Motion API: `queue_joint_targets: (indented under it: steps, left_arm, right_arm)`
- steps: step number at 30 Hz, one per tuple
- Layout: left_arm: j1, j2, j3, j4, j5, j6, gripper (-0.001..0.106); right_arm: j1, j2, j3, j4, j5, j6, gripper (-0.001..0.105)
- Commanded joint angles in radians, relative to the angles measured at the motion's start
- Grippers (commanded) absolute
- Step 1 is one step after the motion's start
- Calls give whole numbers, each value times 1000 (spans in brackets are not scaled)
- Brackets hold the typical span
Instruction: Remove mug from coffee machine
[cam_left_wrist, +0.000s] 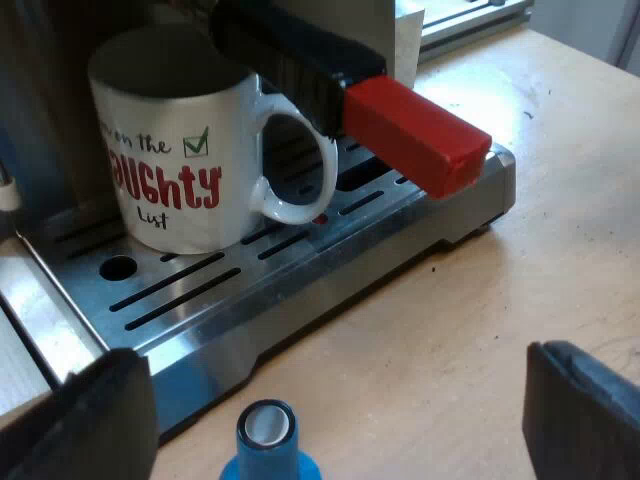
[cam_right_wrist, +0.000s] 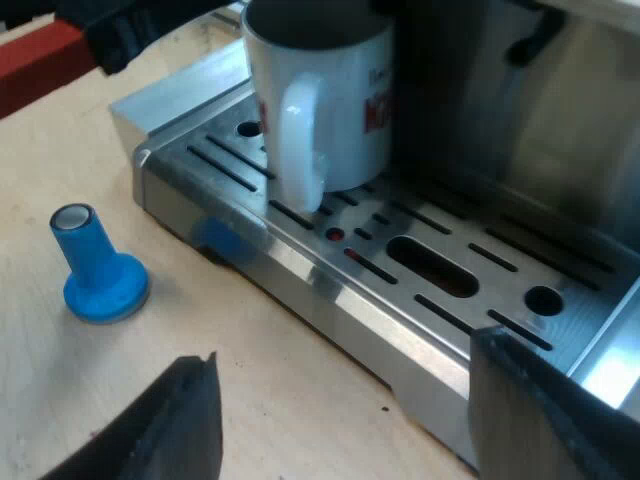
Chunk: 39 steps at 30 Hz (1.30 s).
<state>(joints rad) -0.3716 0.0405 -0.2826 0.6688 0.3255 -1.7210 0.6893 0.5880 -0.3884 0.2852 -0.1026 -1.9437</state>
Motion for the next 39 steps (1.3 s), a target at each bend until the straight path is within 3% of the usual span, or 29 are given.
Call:
queue_joint_targets:
  steps: [1,7,10,16,20,26,29,32,39]
  left_arm:
    - [-4,0,-3,-27,-7,2,77]
    - [-4,0,-3,-28,-7,2,77]
    - [-4,0,-3,-28,-7,2,77]
    - [-4,0,-3,-28,-7,0,77]
    - [-4,0,-3,-28,24,0,77]
    - [-4,0,-3,-32,23,0,77]
    - [-4,0,-3,-35,23,0,77]
    - [-4,0,-3,-38,23,0,77]
    - [-4,0,-3,-40,23,0,77]
  right_arm:
    - [62,59,4,-72,57,-5,56]
    - [145,170,22,-217,132,2,56]
    - [181,265,36,-338,174,48,56]
    - [189,386,36,-470,174,71,56]
    - [189,526,36,-666,181,136,56]
    - [189,663,36,-847,196,176,56]
    - [189,720,33,-920,243,189,56]
    - [189,775,22,-955,287,222,56]
    - [189,880,-44,-964,285,222,56]
